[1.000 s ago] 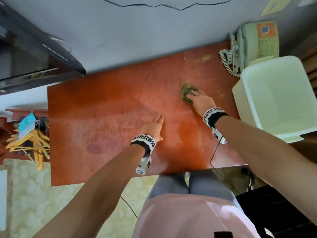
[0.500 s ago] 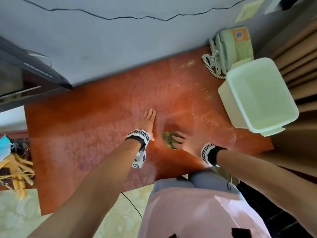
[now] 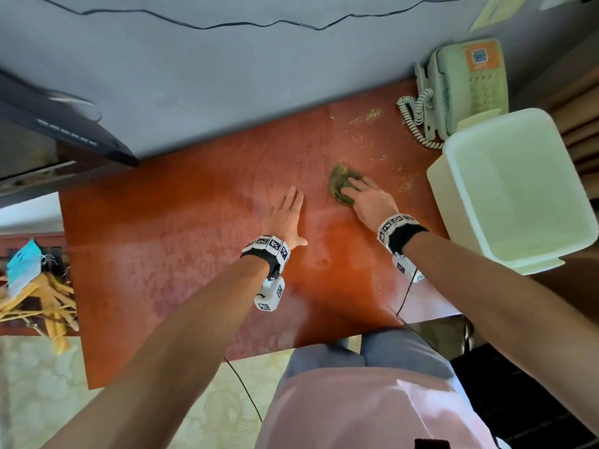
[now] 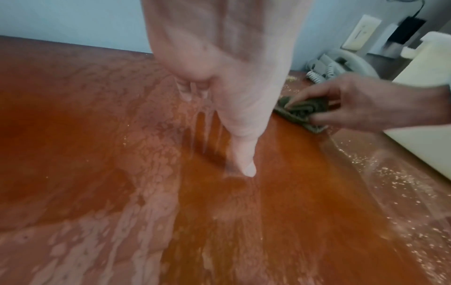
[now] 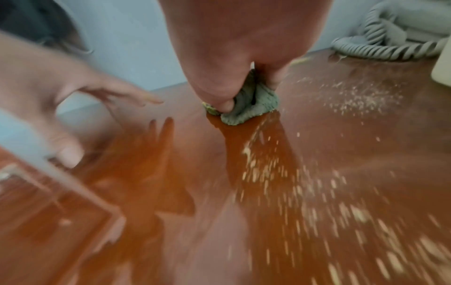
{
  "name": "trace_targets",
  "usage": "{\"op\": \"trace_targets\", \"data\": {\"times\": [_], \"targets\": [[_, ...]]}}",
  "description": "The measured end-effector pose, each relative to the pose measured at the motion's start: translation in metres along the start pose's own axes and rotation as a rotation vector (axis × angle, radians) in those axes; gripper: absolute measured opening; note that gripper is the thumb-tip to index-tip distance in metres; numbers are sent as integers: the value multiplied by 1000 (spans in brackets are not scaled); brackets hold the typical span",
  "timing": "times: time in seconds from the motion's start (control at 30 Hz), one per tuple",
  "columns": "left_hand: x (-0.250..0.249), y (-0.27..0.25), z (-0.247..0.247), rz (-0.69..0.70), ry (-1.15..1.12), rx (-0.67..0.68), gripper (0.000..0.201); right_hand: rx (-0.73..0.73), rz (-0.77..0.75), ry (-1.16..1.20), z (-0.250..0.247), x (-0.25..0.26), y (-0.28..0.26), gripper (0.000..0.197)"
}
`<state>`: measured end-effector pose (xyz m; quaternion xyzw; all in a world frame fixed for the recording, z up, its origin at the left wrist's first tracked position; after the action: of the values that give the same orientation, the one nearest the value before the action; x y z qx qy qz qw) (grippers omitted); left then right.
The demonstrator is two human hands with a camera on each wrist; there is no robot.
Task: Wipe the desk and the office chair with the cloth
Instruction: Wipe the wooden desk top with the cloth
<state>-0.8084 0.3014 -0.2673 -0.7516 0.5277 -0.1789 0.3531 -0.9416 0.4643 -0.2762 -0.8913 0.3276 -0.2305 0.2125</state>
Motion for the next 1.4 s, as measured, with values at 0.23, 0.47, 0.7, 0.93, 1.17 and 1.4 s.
{"op": "trace_targets", "data": {"times": [0.23, 0.47, 0.7, 0.93, 1.17, 1.4], "targets": [[4, 31, -13, 38, -38, -61, 145, 15, 178, 56, -31, -10, 43, 53], [5, 52, -24, -65, -47, -24, 150, 103, -47, -84, 15, 15, 1, 64], [-3, 58, -24, -101, 53, 47, 146, 89, -115, -114, -1, -3, 24, 54], [-7, 61, -24, -127, 73, 67, 147, -201, 62, 59, -90, -40, 125, 47], [-15, 69, -26, -178, 68, 103, 148, -222, 123, 127, -129, -37, 184, 46], [-14, 68, -25, -184, 46, 100, 148, -11, -264, -169, -76, 14, 144, 51]]}}
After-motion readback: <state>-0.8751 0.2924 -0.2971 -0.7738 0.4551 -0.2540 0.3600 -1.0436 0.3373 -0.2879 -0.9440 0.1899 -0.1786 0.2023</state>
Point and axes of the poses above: each hand's wrist, its own y-axis towards the middle knuckle, its own z-axis out of the palm, x = y × z, the point moved 6 cm from there along y, towards the middle knuckle, and after that the axes turned 8 degrees about x, right-handed, at the moved point
